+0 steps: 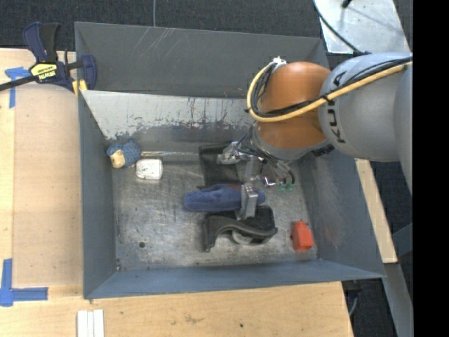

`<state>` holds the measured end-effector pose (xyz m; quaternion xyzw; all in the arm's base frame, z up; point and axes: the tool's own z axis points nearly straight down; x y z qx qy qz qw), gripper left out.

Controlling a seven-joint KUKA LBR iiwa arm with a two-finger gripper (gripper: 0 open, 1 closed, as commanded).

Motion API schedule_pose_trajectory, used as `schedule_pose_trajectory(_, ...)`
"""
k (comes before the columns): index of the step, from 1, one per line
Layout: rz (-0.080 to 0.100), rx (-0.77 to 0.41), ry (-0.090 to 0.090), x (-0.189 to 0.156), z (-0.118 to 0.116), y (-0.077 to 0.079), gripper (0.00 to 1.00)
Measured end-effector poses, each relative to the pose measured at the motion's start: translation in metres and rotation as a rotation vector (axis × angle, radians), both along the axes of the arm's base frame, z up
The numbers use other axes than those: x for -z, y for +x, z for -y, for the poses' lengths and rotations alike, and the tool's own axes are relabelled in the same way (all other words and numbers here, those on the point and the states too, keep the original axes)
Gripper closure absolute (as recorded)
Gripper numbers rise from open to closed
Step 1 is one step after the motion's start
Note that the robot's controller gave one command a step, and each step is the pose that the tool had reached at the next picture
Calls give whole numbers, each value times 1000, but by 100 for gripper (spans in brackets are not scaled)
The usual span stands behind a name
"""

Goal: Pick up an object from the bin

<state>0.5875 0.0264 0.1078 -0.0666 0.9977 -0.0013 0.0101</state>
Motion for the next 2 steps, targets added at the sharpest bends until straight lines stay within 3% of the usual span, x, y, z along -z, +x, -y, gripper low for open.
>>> schedule_pose_trajectory(1, -14, -3, 1, 5, -2, -4, 100)
schedule_pose_trajectory(2, -8, -286, -2, -163, -5, 1, 100)
